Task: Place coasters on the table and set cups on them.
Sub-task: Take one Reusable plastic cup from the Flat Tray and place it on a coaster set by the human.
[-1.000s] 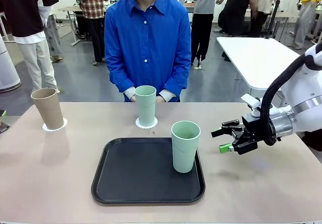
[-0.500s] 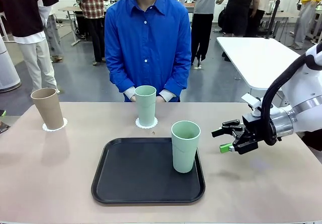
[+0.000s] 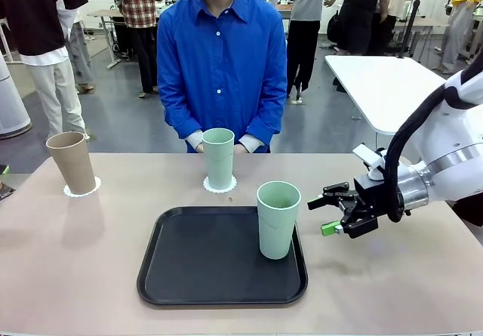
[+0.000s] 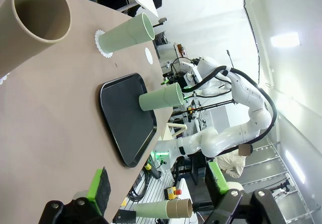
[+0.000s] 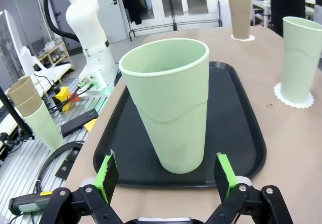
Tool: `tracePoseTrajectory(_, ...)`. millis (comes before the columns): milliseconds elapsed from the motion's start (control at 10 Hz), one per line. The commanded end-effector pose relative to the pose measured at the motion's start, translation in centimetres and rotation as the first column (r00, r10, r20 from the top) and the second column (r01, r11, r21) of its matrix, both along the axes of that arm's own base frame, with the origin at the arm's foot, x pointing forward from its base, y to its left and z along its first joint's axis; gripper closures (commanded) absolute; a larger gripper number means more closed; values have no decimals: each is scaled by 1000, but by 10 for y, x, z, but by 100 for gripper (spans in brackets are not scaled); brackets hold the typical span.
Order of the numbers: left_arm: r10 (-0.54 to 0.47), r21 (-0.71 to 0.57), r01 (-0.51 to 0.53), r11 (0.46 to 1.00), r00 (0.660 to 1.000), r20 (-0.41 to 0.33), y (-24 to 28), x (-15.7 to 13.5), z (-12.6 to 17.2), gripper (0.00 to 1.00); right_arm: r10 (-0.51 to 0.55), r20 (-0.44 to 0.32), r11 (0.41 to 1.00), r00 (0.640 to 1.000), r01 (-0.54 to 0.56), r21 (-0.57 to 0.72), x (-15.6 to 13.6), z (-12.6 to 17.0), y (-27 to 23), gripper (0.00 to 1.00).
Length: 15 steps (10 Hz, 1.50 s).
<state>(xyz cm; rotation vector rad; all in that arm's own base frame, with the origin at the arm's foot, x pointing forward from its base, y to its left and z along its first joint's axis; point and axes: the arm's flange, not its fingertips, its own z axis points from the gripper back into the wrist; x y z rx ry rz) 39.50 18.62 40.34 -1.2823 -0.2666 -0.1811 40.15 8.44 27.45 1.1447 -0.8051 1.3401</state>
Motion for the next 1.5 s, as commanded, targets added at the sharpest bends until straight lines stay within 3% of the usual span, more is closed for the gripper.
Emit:
tracePoseTrajectory(0, -3, -7, 3, 1000, 1000, 4, 1, -1, 2, 0, 3, 37, 1000, 999, -4, 14, 8, -11, 14, 0)
tracePoseTrajectory(600, -3, -7, 3, 1000, 1000, 4, 1, -1, 2, 0, 48, 39, 995, 998, -51, 81, 26, -21, 42, 0)
tracePoseTrajectory(1400, -3, -7, 3, 1000, 1000, 4, 1, -1, 2, 0, 146, -10, 981, 989, -143, 132, 23, -30, 59, 0)
